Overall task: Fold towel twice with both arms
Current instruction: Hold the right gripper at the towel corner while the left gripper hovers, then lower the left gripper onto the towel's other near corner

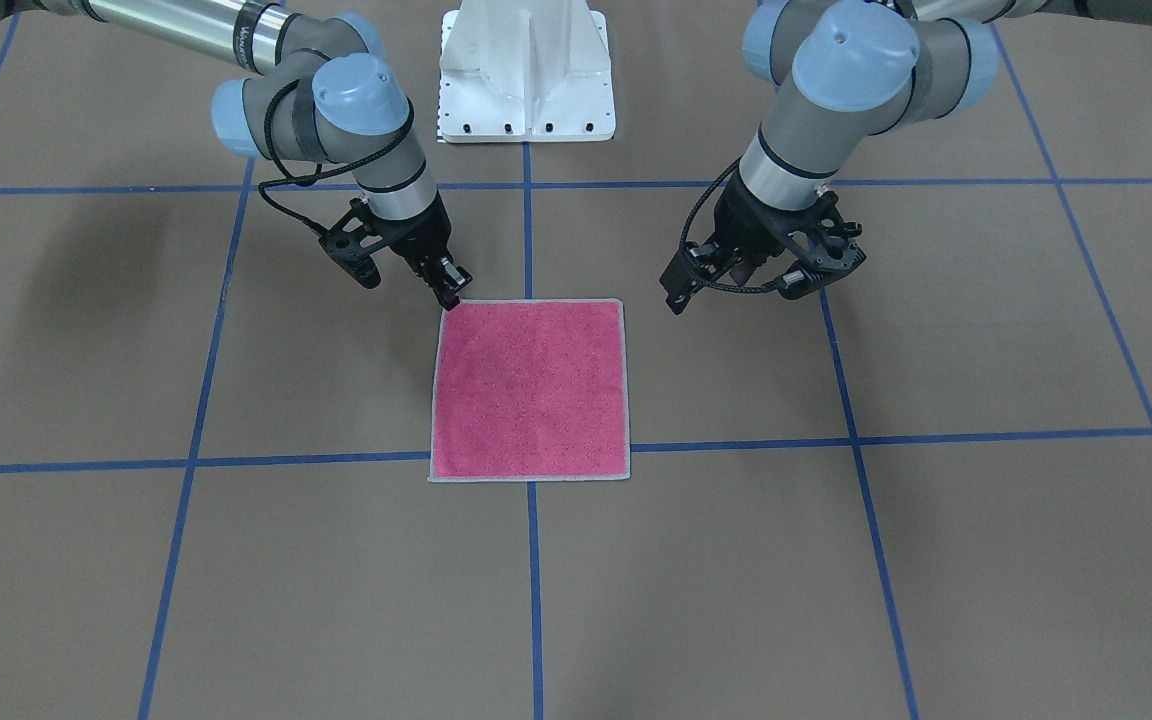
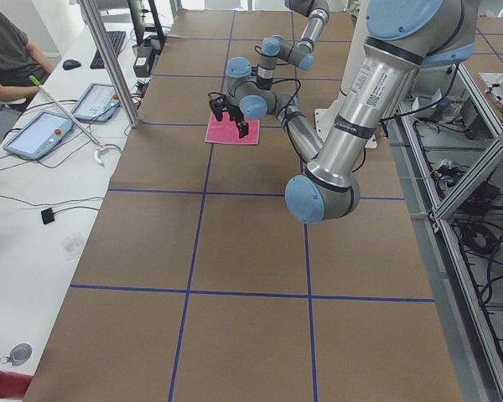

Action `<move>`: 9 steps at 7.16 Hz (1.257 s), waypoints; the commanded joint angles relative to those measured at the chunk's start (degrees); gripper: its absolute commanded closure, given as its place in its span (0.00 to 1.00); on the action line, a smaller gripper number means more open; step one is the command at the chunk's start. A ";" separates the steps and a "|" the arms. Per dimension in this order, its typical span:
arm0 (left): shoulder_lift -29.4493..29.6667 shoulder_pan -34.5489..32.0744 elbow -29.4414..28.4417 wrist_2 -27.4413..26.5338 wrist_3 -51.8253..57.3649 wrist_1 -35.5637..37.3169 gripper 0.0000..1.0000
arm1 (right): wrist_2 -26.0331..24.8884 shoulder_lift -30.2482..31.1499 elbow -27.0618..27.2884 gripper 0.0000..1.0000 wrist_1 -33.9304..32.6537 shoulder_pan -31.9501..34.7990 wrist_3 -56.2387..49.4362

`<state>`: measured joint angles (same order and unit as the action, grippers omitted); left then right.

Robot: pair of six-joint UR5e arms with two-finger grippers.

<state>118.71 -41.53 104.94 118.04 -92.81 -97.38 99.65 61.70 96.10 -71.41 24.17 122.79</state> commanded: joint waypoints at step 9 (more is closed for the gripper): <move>1.17 7.75 0.18 -10.77 -8.86 -0.44 0.00 | 3.01 5.44 8.06 1.00 -0.31 0.71 -0.27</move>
<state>119.41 -37.38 105.06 111.42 -98.45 -97.65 102.20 66.65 103.56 -71.67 24.90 122.53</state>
